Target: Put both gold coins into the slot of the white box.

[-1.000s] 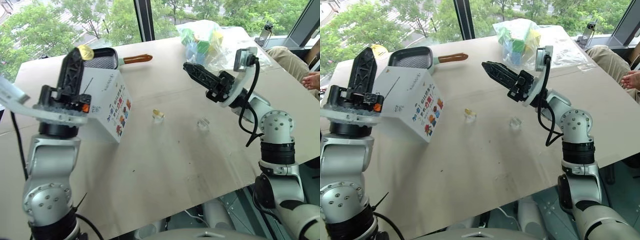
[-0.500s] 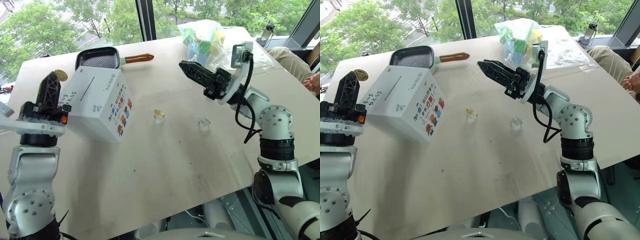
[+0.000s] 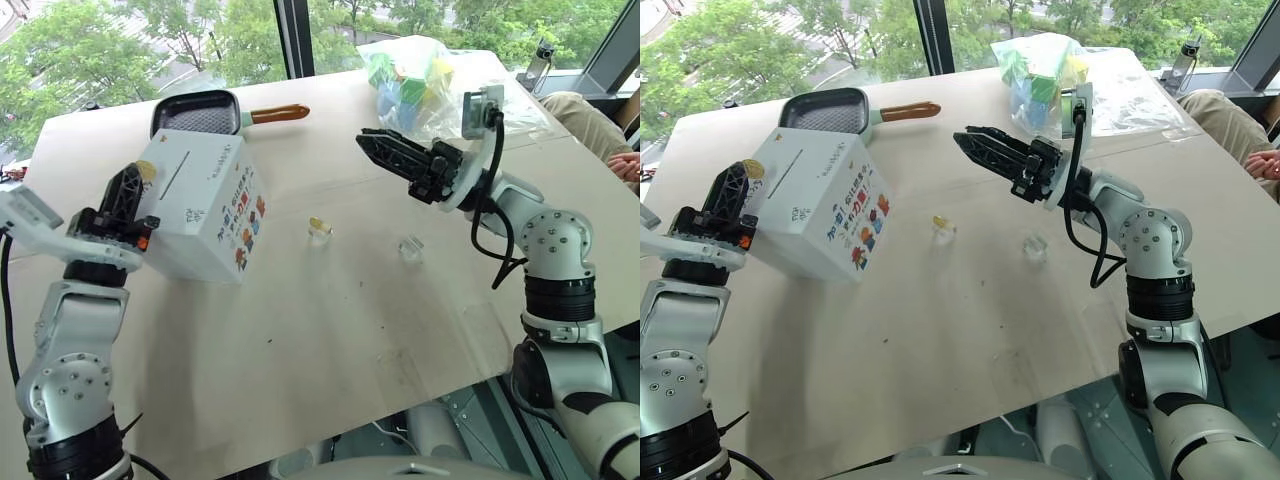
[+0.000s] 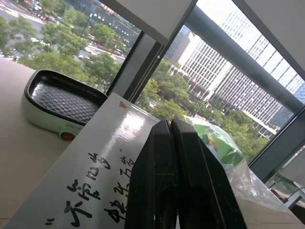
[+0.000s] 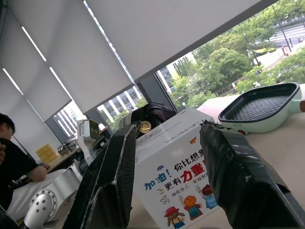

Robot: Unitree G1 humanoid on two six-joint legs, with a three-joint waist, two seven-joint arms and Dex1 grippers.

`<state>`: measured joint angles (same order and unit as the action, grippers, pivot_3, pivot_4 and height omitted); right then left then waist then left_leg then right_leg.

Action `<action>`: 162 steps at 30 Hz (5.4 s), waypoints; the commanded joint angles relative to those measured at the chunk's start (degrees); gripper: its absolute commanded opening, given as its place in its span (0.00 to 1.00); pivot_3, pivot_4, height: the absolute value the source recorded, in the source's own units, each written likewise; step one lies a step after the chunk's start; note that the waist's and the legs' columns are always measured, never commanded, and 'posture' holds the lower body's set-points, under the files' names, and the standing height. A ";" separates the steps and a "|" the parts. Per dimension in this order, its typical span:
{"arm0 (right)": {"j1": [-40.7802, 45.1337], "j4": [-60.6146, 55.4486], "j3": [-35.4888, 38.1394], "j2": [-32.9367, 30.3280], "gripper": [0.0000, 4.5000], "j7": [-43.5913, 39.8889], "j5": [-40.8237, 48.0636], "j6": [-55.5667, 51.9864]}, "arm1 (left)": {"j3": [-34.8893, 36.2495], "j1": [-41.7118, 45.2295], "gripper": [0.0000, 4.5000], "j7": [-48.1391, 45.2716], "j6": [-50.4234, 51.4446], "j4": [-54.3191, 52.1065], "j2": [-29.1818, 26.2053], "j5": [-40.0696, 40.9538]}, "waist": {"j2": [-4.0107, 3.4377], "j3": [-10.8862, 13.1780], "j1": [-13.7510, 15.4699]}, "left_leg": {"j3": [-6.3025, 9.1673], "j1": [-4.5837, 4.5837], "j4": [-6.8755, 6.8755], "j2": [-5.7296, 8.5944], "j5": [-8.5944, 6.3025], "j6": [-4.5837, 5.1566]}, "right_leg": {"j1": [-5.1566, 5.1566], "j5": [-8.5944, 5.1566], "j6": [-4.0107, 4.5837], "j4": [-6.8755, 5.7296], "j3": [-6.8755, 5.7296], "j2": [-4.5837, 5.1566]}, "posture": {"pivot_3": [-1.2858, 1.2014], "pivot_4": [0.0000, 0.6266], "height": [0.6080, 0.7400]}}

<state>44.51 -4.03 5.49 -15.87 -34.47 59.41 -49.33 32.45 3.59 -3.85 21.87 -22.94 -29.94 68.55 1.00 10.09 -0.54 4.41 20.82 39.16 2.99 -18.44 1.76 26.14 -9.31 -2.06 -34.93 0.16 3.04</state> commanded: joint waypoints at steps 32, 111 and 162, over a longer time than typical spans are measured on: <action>-0.27 -5.62 -9.80 -10.37 0.51 -13.85 -17.33 10.98 | -1.61 2.81 0.00 4.58 10.54 -3.16 -2.96 -9.01 | -0.03 -0.04 0.10 | 0.07 -0.05 0.09 0.08 0.02 -0.02 | -0.06 0.01 -0.01 -0.10 -0.11 0.07 | 0.52 0.24 0.85; 0.88 -6.00 -7.23 -4.99 0.51 -17.43 -18.71 15.17 | -6.31 8.16 0.00 1.72 20.57 -10.71 -0.57 -29.64 | -0.02 -0.05 0.72 | 0.31 -0.24 0.23 0.15 0.22 -0.36 | -0.09 0.00 0.01 -0.75 -0.24 0.15 | 0.52 0.24 0.85; 1.00 -6.07 -7.25 -5.24 0.51 -17.40 -18.51 14.43 | -6.20 7.47 0.00 3.72 18.98 -14.02 -0.28 -41.10 | -0.02 -0.05 0.03 | 0.31 -0.20 0.23 0.14 0.22 -0.36 | -0.04 0.01 0.01 -0.76 -0.23 0.14 | 0.52 0.24 0.85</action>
<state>45.01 -8.03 -3.28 -20.98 -51.93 39.94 -35.01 24.81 11.09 -0.29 41.21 -35.37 -29.96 28.51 0.98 10.04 -0.50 4.73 20.63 39.39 3.13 -18.22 1.40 26.10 -9.31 -2.04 -35.68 -0.08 3.18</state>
